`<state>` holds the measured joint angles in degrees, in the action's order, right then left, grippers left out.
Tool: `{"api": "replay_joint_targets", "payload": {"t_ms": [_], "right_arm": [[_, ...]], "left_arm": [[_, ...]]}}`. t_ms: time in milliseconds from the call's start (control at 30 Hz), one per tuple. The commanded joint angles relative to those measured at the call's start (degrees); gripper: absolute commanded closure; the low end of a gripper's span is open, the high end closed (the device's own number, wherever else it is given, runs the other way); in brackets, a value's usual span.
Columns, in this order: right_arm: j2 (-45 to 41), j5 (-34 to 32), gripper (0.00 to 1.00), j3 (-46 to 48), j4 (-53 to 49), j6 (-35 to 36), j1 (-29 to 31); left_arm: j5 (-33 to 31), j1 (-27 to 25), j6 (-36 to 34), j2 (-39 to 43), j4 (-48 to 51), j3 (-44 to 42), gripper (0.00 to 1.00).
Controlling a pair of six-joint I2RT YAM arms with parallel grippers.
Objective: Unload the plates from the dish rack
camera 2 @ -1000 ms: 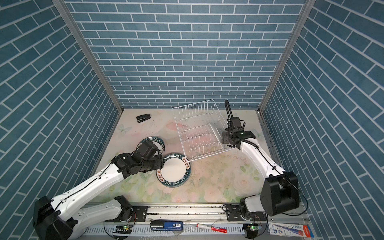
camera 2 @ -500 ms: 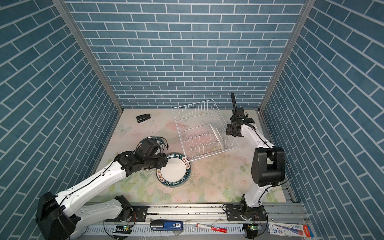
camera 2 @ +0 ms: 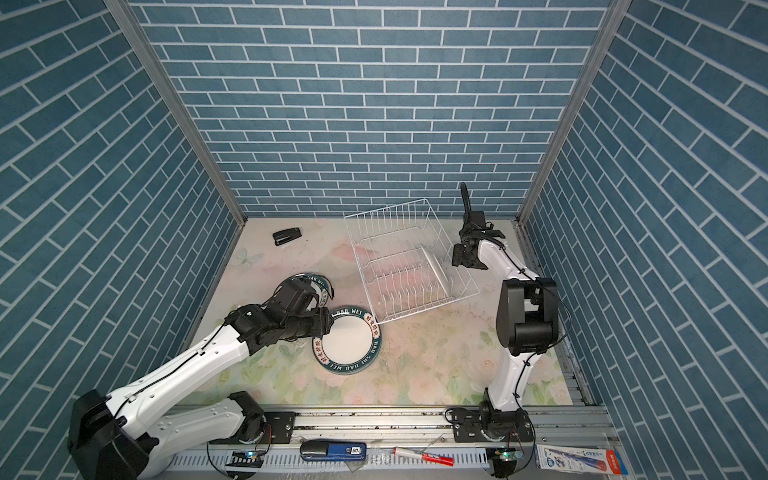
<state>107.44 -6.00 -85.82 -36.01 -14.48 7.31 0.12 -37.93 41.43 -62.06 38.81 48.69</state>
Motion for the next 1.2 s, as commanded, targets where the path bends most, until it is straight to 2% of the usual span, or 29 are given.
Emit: {"api": "replay_joint_targets", "payload": {"t_ms": [0,500,633,800,933,1000,1067,1167], "right_arm": [[0.28,-2.77,0.31,-1.66,-0.95,-0.03,-3.02],[-6.19,-1.10,0.31,6.81,2.23,-2.31,-10.13],[-9.86,3.02,0.30,9.42,6.71,0.24,-10.12],[-18.23,5.41,0.26,13.57,12.29,1.56,-10.04],[-26.08,7.69,0.24,17.18,14.74,1.74,-10.04],[-30.46,9.42,0.24,19.31,14.96,1.43,-9.58],[-34.33,10.61,0.24,20.98,14.00,1.31,-8.80],[-41.23,12.95,0.24,23.31,11.62,1.67,-6.13]], "left_arm": [[0.06,0.70,-1.20,0.95,0.99,-0.35,0.34],[1.14,1.43,-1.70,-1.07,-0.15,-0.61,0.35],[0.95,1.70,-1.89,-1.08,-0.06,-0.69,0.35],[0.77,2.72,-2.54,-0.52,0.51,-1.26,0.34],[0.51,4.39,-4.35,1.69,0.76,-1.80,0.30],[0.50,5.60,-5.18,3.88,0.83,-2.25,0.26],[0.34,6.53,-5.96,5.74,1.21,-2.36,0.15],[0.10,8.14,-7.53,7.94,2.17,-2.36,0.13]]}}
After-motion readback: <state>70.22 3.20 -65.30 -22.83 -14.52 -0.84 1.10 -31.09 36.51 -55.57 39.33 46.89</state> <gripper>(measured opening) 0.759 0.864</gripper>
